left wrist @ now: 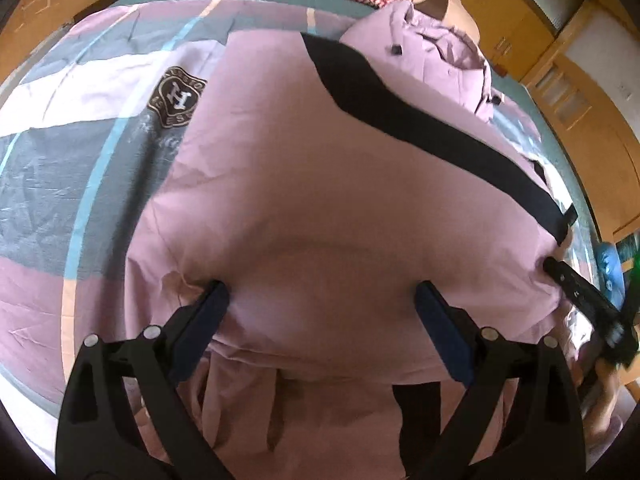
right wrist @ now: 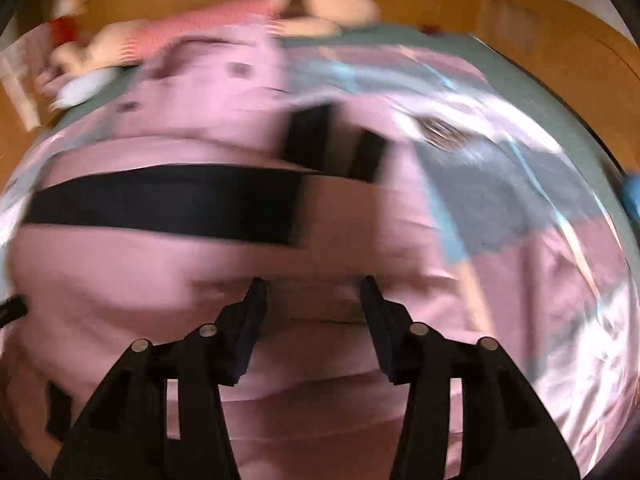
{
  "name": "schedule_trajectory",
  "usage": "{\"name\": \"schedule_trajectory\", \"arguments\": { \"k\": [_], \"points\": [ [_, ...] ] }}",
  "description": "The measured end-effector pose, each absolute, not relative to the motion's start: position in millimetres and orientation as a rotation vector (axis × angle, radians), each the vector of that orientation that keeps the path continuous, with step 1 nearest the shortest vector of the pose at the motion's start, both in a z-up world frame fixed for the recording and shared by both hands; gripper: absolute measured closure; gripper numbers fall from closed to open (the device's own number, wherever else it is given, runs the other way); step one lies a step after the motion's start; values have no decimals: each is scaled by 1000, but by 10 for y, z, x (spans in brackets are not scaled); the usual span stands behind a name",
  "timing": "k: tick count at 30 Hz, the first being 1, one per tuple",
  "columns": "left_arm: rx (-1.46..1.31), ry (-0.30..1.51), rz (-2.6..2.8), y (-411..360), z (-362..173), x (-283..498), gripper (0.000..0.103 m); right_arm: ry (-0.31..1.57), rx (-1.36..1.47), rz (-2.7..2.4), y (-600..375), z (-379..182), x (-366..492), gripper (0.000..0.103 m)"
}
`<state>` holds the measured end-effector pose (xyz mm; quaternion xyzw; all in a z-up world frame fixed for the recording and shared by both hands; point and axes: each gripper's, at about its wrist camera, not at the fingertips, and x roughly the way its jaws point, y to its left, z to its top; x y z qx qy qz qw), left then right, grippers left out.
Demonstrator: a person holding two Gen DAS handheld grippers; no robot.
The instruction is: Fold large clothes
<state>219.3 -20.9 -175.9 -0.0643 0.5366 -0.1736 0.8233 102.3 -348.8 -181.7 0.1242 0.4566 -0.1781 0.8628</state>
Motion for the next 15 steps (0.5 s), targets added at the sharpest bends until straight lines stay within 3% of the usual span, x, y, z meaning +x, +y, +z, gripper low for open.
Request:
{"name": "schedule_trajectory", "arguments": {
  "k": [1,4,9,15],
  "points": [
    [-126,1141,-367,-221,-1764,2184,7,962,351,-387,-3653,-1842,972,27],
    [-107,1132,-353,-230,-1743,2143,7,922,493,-444,-3927,-1768,813,27],
    [-81,1125,-335,-234,-1728,2112,7,749,355,-307,-3551,-1437,719,27],
    [-73,1138,-331,-270,-1735,2125,7,917,55,-160,-2693,-1815,961,28]
  ]
}}
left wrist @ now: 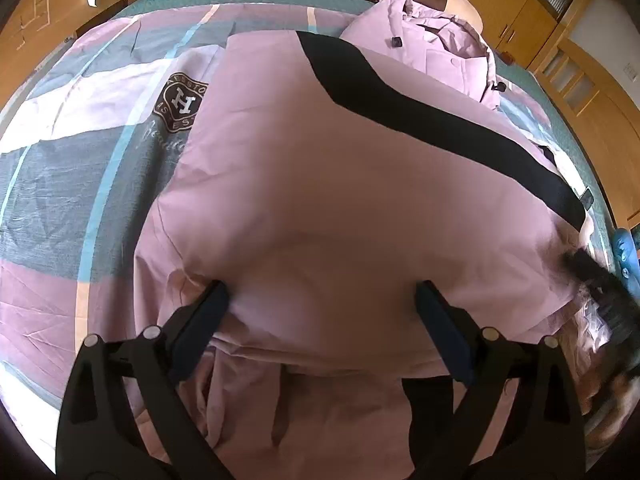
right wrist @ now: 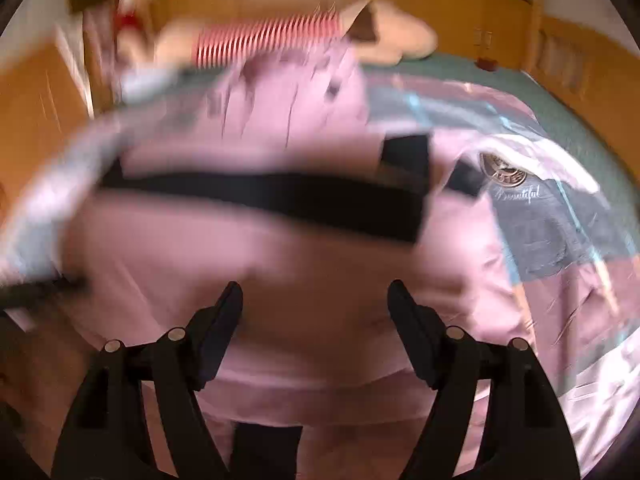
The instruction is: Fold large clothes
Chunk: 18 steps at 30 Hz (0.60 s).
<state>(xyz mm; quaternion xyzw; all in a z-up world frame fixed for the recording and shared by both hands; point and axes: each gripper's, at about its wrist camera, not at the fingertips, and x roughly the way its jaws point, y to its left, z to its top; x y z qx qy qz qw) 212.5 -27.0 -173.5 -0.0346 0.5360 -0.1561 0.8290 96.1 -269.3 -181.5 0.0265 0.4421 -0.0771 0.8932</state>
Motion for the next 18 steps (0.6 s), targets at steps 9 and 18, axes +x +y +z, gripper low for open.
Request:
{"name": "schedule_trajectory", "arguments": {
  "k": [9,18],
  "points": [
    [-12,1097,-336,-390,-1615,1984,6,944,-19,-179,-2621,-1939,937,26],
    [43,1121,-310,-447,-1731,2026,2,973,-26,-188,-2575,-1961,975,26]
  ]
}}
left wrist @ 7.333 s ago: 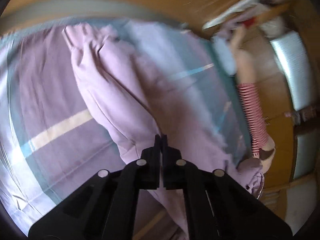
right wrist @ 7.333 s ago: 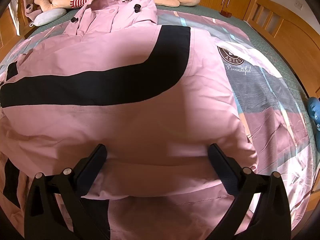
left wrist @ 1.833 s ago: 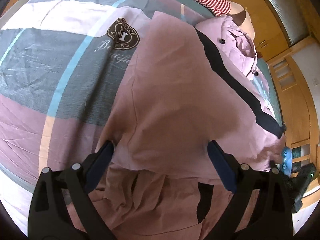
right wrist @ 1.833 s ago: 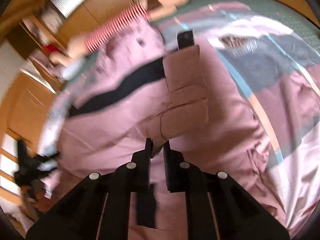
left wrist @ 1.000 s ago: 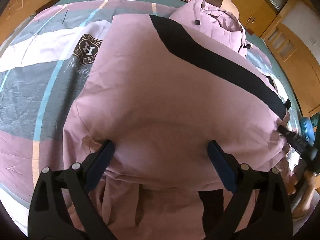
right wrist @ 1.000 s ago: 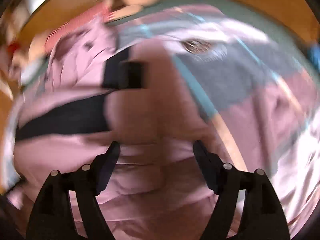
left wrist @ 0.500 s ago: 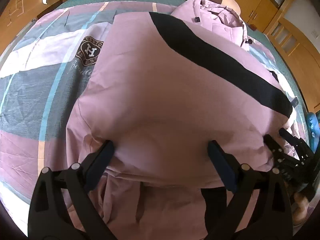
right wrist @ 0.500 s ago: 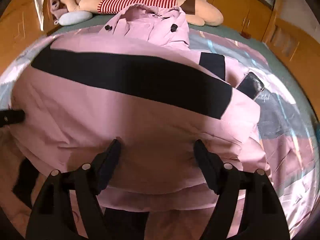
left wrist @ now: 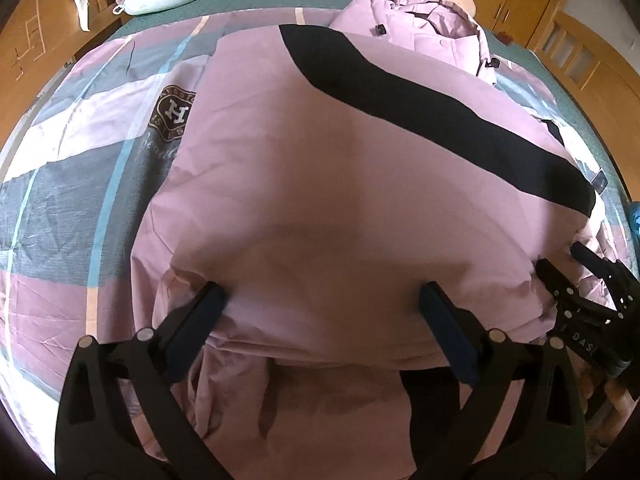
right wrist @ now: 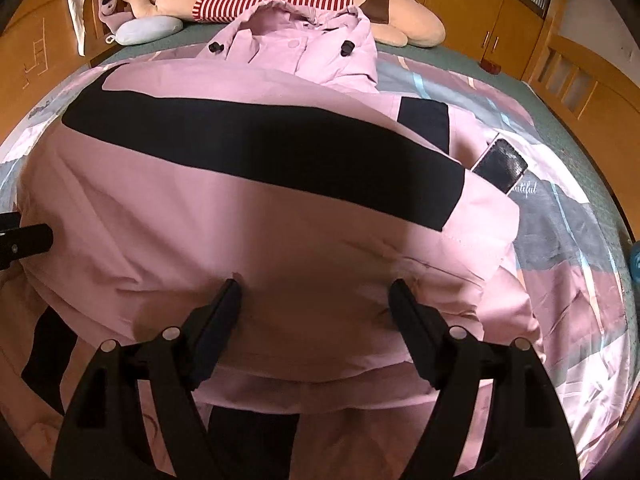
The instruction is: Fold large clothes
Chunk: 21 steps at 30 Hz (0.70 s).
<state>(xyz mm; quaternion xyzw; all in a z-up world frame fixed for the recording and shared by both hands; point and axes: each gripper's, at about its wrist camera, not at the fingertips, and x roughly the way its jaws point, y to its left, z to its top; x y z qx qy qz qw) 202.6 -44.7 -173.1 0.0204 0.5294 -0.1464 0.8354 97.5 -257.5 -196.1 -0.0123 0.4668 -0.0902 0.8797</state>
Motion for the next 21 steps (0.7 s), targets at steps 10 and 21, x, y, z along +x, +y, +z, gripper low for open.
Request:
{"name": "schedule_trajectory", "arguments": {
  "k": [10,21],
  "points": [
    [72,1085,-332,-519,-1591,1873,2,951,-7,-182,-2569,-1865,883,26],
    [129,1126,-334,-653,-1763,1860,2,989,-15,-219,-2584,-1951,898,20]
  ]
}}
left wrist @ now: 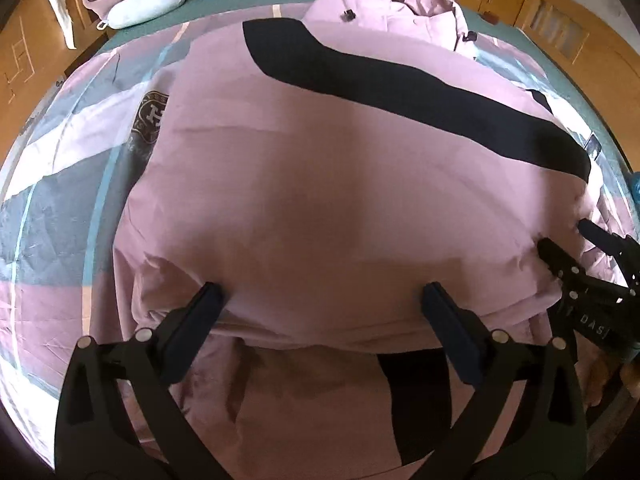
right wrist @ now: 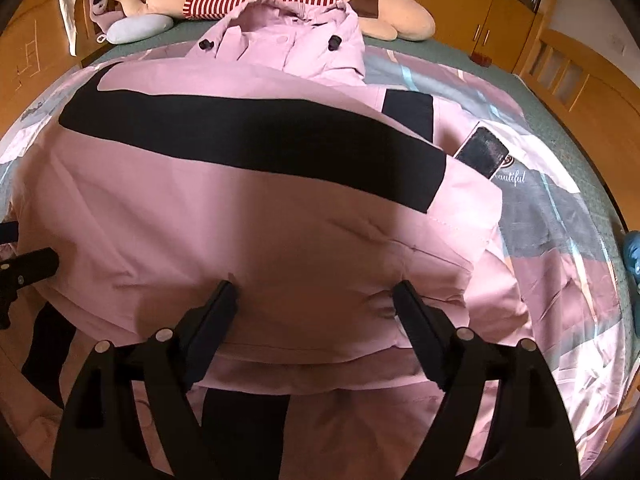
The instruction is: Fold large clothes
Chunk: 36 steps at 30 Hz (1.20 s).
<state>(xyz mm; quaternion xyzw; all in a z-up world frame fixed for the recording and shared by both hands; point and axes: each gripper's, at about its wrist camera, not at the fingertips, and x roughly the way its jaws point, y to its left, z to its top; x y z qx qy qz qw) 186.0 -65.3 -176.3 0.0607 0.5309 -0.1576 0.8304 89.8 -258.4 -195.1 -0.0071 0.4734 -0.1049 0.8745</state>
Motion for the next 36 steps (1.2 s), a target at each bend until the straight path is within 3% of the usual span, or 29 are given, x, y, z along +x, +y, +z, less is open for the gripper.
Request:
{"name": "schedule_trajectory", "arguments": {
  "k": [15,19,29,36],
  "points": [
    [161,1122,-300,-639,-1729,1844,2,1084,-6,-196,-2632,-1964,889,10],
    [226,1017,-213,-530,-1587,1882,2,982,87,-189,-2739,-1790,793,10],
    [120,1151,-234,-333,-1845,2125,2,1053,33,-257,-2726,-1998,917,4],
    [4,1018,-188,-135,-1570,2124,2,797,101,-231,-2805,-1560,787,4]
  ]
}}
